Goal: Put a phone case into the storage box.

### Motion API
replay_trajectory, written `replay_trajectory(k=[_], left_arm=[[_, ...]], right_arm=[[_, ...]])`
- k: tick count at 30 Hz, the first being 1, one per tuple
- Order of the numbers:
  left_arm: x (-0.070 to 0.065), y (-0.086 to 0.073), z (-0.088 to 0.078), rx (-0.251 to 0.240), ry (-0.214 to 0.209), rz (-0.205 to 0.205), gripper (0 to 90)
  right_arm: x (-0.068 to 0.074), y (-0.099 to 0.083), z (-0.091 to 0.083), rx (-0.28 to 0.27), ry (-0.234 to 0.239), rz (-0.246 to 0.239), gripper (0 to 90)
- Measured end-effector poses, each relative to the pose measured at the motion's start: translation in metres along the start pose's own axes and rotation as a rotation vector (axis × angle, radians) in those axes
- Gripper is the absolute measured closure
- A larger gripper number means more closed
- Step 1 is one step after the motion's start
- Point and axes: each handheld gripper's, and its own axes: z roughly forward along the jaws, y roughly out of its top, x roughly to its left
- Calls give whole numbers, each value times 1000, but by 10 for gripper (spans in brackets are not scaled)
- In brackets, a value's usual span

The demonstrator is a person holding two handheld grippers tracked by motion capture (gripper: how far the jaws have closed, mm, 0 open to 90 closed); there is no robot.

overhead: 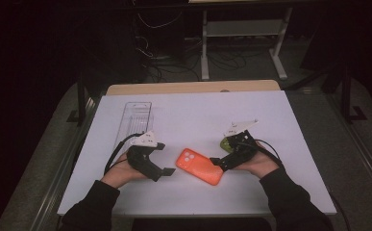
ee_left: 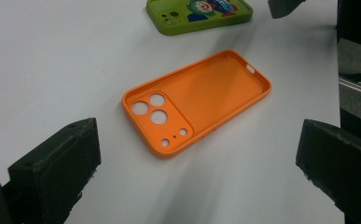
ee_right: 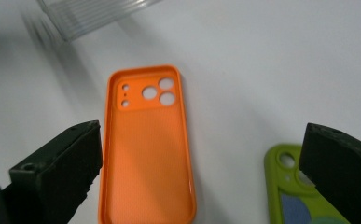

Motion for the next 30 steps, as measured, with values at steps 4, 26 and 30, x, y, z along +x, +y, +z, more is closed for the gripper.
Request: replay_trajectory(k=[4,26,30], left_arm=[[1,0,-1,-4,-1,-7,0],[1,0,1,6,3,-7,0],[0,-1,2,7,3,-5,0]], right_arm=[[0,11,5,-20,8,-2,0],[14,32,21,28,40,-46,0],[20,29,29,97,42,-60,0]])
